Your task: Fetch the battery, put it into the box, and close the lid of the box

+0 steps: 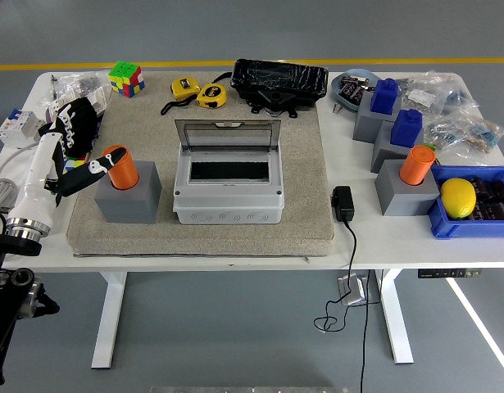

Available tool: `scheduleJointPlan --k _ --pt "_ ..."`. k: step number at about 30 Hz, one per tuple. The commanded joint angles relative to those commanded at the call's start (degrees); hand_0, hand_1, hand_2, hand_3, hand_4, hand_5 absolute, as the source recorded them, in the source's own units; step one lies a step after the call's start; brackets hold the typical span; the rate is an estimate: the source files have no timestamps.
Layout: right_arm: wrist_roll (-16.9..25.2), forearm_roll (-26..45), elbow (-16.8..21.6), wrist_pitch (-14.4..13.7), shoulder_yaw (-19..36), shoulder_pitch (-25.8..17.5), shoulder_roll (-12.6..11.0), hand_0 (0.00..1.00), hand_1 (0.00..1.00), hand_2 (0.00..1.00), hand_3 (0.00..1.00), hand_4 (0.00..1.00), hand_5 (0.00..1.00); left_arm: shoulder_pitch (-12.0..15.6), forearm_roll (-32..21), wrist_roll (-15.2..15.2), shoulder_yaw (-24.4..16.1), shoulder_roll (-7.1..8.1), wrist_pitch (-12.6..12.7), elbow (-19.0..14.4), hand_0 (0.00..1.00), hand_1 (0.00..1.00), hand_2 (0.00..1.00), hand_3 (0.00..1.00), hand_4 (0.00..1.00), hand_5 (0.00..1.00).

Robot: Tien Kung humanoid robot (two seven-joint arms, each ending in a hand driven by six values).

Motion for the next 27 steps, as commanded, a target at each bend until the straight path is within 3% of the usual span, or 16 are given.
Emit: scheduleJointPlan --k 6,7,12,13,18,19,27 --pt "0.0 0.7 0.0 0.1 -0.8 -0.2 -0.3 0.871 0.793 0.761 0.796 0.998 0.998 -0.5 -1.1 -0.2 0.1 -0.15 -0.3 1.3 0.898 0.998 0.998 0.998 0.998 0.002" --pt "-0.1 0.2 0.0 0.0 -0.2 -0.2 -0.3 0.87 0.792 0.759 0.796 0.998 0.998 -0.6 -1.3 -0.2 0.2 -0.19 -0.6 1.6 0.919 0.998 0.998 0.998 0.998 0.17" --pt "-0.2 0.0 0.0 -0.1 0.0 -0.1 -0.4 0.87 0.792 0.759 0.796 0.998 0.998 -1.0 -3.8 -0.3 1.3 -0.52 -3.3 2.8 0.919 0.998 0.998 0.998 0.998 0.17" --pt "-0.2 0.0 0.0 -0.1 0.1 -0.1 -0.4 0.871 0.792 0.755 0.792 0.998 0.998 -1.1 -4.1 -0.2 1.4 -0.62 -4.0 3.0 0.981 0.998 0.998 0.998 0.998 0.461" --pt "0.0 0.3 0.0 0.0 -0.4 -0.1 -0.2 0.871 0.792 0.755 0.792 0.998 0.998 -1.8 -7.1 -0.7 2.4 -1.6 -6.1 4.8 0.981 0.998 0.998 0.998 0.998 0.461" --pt "0.0 0.5 0.0 0.0 -0.7 -0.1 -0.2 0.871 0.792 0.754 0.791 0.998 0.998 -1.9 -7.4 -0.8 2.4 -1.77 -6.2 5.1 0.988 0.998 0.998 0.998 0.998 0.541" --pt "-0.1 -0.1 0.0 -0.1 0.0 0.1 -0.2 0.873 0.792 0.752 0.791 0.998 0.998 -4.5 -8.3 -2.2 1.9 -2.33 -5.8 9.5 0.991 0.998 0.998 0.995 0.998 0.568"
